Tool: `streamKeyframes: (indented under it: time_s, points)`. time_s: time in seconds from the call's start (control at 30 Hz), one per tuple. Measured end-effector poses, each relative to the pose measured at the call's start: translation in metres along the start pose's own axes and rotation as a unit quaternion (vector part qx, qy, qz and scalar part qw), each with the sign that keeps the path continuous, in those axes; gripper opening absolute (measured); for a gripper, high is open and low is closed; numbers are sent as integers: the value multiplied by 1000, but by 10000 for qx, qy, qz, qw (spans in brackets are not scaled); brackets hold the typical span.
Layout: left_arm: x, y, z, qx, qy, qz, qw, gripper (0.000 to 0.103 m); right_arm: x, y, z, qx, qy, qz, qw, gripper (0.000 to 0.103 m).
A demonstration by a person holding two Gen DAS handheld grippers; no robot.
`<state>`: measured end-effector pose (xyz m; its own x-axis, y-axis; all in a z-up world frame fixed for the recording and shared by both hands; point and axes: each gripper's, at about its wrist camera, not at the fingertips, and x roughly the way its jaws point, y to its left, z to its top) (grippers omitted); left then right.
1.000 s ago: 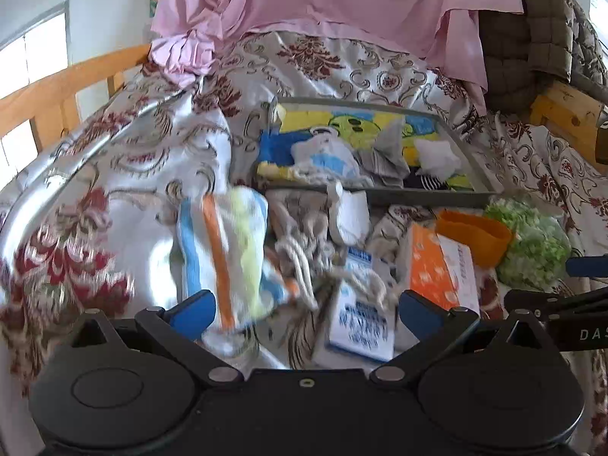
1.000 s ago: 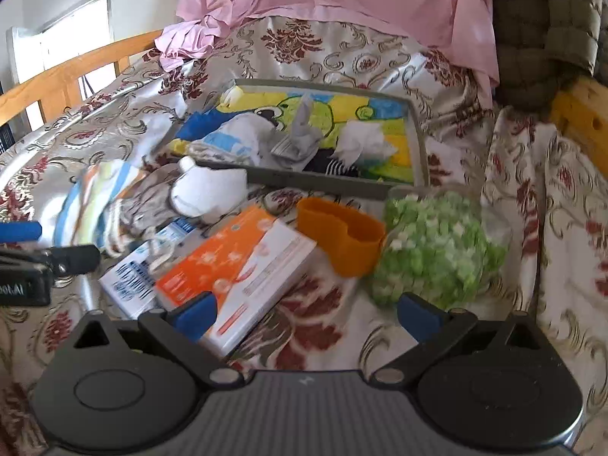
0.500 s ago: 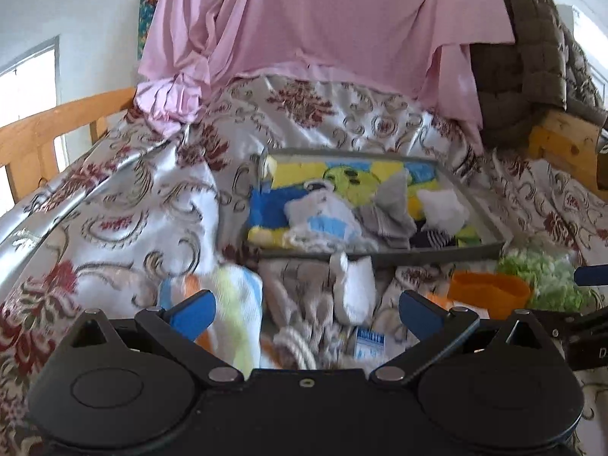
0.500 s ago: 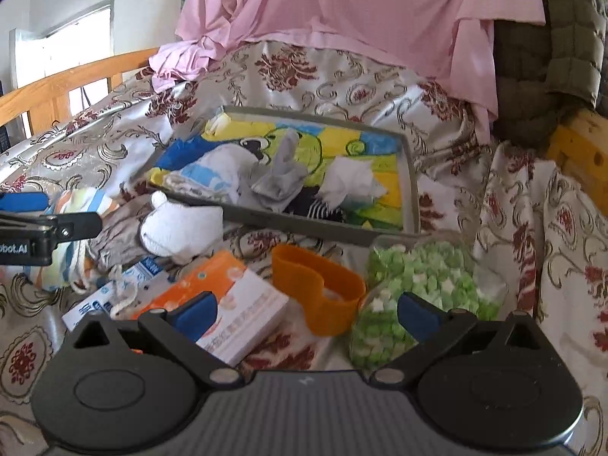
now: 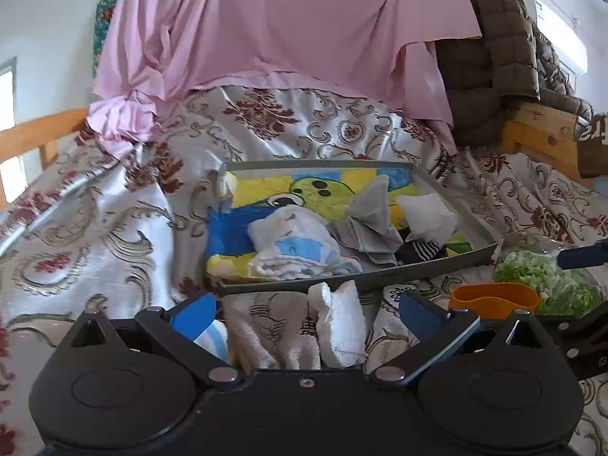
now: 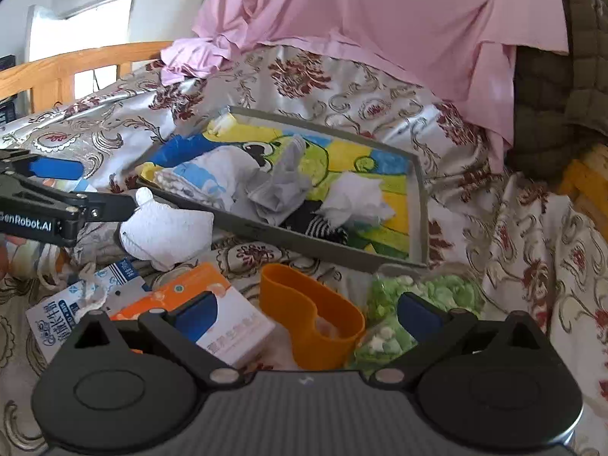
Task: Organize soft objects
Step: 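Grasp another white sock with the left tool while the right tool grasps the orange silicone piece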
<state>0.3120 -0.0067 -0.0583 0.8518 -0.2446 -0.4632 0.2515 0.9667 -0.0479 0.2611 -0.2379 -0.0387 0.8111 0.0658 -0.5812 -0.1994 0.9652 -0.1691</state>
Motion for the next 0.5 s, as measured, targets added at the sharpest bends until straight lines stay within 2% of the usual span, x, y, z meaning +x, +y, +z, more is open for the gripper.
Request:
streamKeyframes:
  time_s: [0.27, 0.5]
  points:
    - [25, 7, 6, -91, 43, -615, 9981, 102, 23, -5, 4, -161, -96, 78, 9998, 103]
    - [49, 24, 2, -750, 194, -1006, 9919, 101, 38, -11, 6, -247, -13, 4, 9997, 103]
